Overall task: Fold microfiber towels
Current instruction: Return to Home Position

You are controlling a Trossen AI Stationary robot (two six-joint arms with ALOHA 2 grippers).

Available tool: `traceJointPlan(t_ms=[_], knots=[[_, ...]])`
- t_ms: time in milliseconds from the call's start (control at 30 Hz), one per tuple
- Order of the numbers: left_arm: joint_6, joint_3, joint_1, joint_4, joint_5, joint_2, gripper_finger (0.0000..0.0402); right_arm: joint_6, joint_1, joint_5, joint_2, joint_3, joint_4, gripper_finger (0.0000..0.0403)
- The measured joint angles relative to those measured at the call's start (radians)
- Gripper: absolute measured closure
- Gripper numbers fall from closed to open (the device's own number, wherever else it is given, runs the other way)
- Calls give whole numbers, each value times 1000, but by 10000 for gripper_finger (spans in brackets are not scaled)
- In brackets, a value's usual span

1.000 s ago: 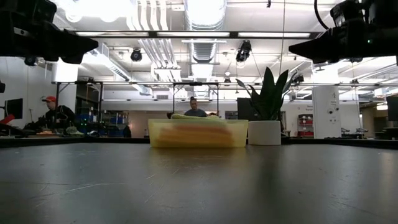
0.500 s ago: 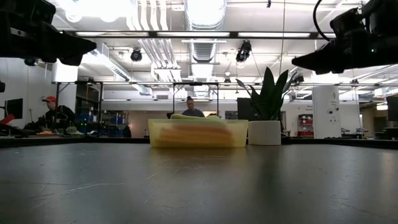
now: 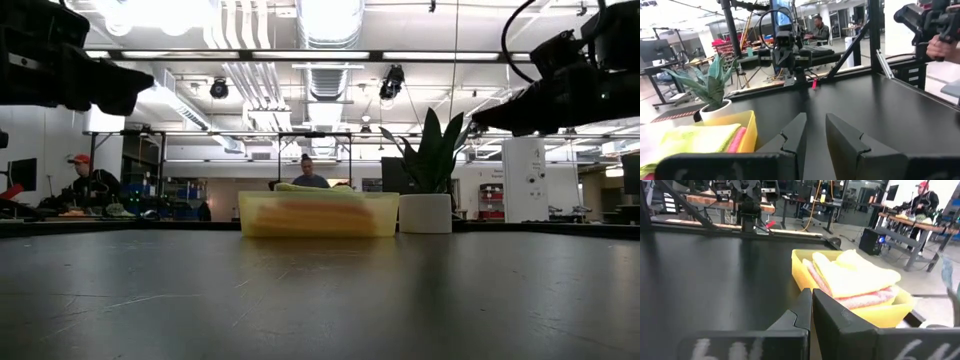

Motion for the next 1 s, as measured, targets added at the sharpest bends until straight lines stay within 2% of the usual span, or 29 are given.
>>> traceJointPlan(t_ms=[267,800,1000], knots=[[-103,-30,0,64,5,7,344,18,0,0,0,-10,-28,394],[-112,-30,0,75,-1,29,343,19,0,9,9,-11,-76,394],[-102,-30,0,77,-1,35,343,-123,0,10,9,-11,-86,394]])
